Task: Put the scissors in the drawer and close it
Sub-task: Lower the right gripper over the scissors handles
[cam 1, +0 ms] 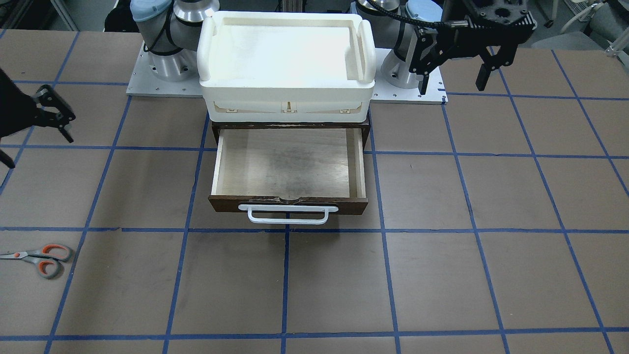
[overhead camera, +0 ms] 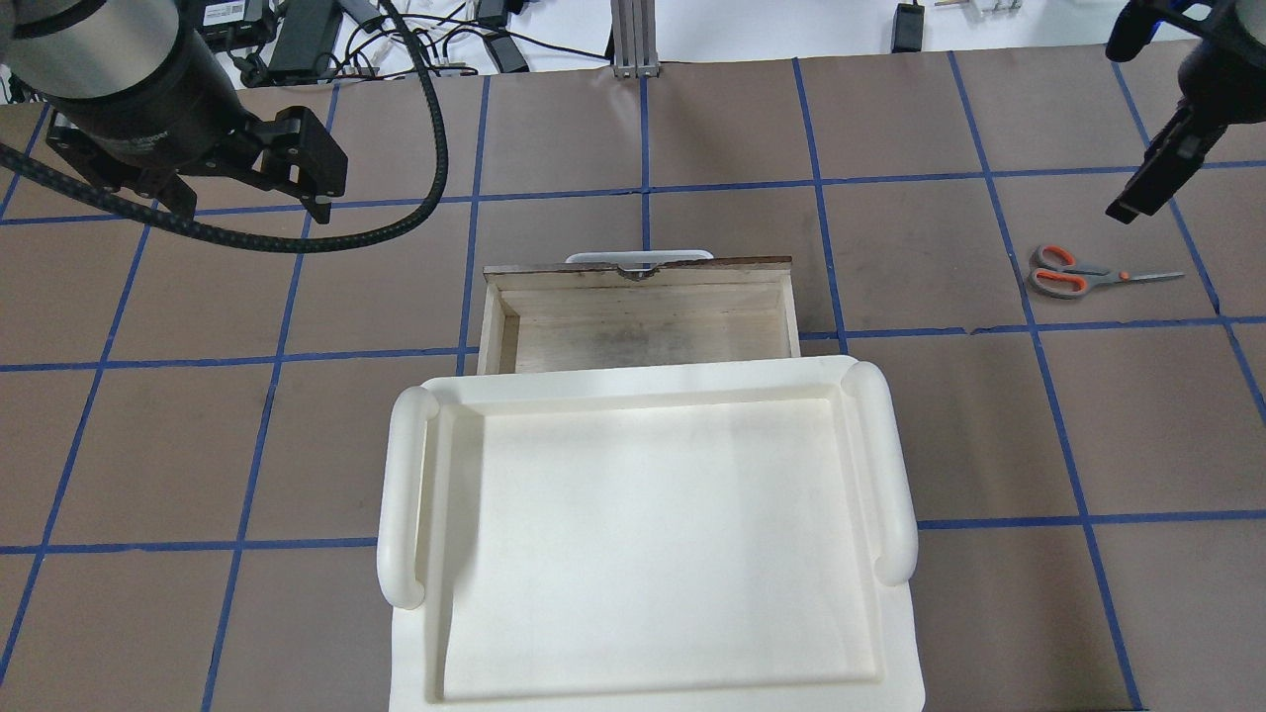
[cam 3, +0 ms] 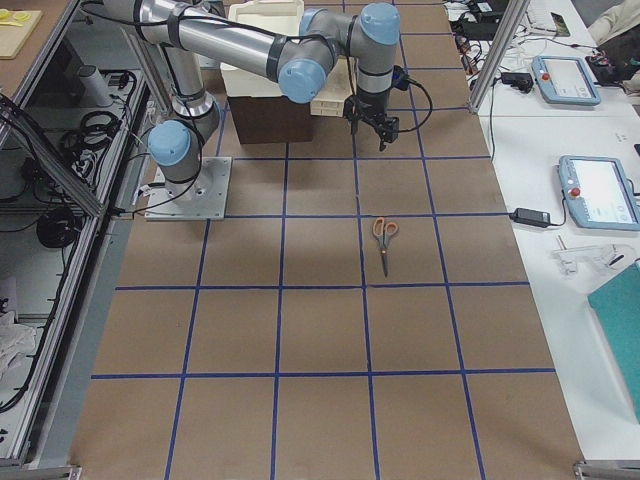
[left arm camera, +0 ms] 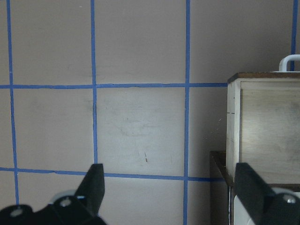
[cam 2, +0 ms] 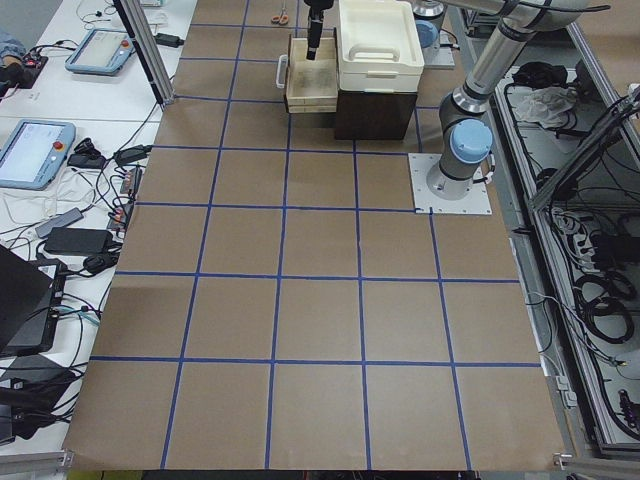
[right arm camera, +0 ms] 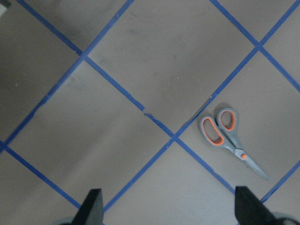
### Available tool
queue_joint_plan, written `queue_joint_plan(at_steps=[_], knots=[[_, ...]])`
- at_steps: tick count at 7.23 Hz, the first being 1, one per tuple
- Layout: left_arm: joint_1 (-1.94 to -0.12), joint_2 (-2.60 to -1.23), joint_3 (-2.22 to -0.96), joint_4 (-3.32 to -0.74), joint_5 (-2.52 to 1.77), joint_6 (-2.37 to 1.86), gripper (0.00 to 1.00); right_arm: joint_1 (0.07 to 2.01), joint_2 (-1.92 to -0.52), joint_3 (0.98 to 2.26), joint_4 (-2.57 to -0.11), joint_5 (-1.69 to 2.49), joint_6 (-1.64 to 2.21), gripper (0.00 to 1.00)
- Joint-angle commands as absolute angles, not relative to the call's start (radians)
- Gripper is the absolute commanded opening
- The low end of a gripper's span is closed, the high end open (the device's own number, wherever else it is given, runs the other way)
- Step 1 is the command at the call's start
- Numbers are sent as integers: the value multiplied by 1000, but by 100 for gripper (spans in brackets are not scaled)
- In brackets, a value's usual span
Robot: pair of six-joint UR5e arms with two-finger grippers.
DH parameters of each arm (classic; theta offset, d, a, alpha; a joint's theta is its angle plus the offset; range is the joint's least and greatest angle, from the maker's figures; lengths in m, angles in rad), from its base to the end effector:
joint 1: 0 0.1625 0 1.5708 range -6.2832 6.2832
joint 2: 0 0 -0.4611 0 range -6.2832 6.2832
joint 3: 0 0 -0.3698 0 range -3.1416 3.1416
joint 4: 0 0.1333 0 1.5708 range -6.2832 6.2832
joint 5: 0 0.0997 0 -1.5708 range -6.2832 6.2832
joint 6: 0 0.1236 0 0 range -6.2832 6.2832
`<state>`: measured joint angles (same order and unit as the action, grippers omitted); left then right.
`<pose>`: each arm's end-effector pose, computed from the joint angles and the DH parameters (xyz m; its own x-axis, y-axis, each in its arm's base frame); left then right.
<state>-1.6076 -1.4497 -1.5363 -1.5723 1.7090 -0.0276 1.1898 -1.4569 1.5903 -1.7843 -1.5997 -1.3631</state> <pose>-0.1319 -0.4224 0.5719 -0.9912 -0.0119 -0.1318 0.0090 0.9875 -0.1572 -0.0760 -0.5385 0.4563 -0.5539 -0.8283 0.0842 -0.8307 0.5566 0.0117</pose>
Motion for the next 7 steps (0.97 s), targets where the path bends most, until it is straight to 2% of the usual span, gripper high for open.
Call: queue_joint_plan(at_steps=[1, 3, 7], knots=[[-1608, -1450, -1536, -1572, 1709, -28, 100, 1090, -1356, 1591, -1877, -1599, -1737, 100], [-1608, -1450, -1536, -1572, 1709, -28, 100, 1045, -1243, 1591, -1966, -1598, -1948, 100], [-1608, -1450, -1536, -1572, 1709, -28, 100, 1035, -1074, 1591, -2063, -1569, -2014, 100]])
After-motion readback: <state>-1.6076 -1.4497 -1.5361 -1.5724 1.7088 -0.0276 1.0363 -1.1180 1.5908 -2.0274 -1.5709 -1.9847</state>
